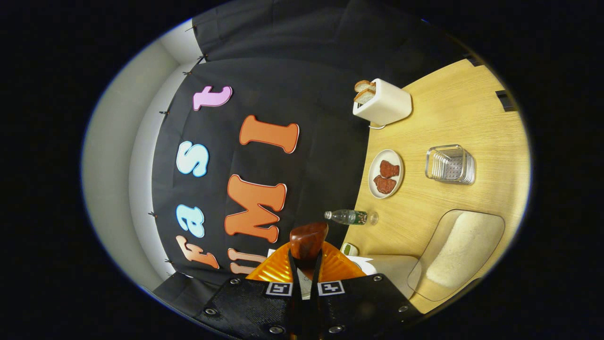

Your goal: Close the left gripper, press the button to open the rice cooker; take a wooden spoon from the chopstick holder with the right hand, scoop a spoonful of rice and pour it into the rice cooker, then put the wooden spoon back into the chopstick holder.

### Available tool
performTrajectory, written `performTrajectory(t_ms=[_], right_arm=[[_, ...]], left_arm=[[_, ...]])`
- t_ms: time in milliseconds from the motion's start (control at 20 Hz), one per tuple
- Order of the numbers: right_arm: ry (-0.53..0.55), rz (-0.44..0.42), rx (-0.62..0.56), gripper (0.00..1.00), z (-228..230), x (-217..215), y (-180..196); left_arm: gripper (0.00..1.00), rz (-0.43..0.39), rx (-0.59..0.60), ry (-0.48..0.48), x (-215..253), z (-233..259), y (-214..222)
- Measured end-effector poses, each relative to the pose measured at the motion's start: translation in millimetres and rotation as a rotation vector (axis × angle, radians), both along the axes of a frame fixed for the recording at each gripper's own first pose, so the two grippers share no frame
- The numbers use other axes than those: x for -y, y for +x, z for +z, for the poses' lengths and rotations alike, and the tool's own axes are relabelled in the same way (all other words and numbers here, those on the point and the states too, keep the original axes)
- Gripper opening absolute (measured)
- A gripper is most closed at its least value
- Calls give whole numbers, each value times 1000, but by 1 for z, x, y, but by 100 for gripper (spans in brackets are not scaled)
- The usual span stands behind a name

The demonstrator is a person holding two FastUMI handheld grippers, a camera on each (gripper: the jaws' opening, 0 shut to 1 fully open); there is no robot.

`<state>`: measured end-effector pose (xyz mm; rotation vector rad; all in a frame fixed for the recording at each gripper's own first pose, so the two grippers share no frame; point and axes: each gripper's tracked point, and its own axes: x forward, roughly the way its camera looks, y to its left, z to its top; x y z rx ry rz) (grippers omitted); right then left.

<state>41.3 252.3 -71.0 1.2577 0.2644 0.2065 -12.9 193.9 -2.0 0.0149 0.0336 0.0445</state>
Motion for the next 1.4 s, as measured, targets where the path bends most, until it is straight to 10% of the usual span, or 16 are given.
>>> performTrajectory(t_ms=[1400], right_arm=[[-457, 114, 207, 5, 46, -167, 102]], left_arm=[[100, 35, -27, 6, -28, -13, 26]])
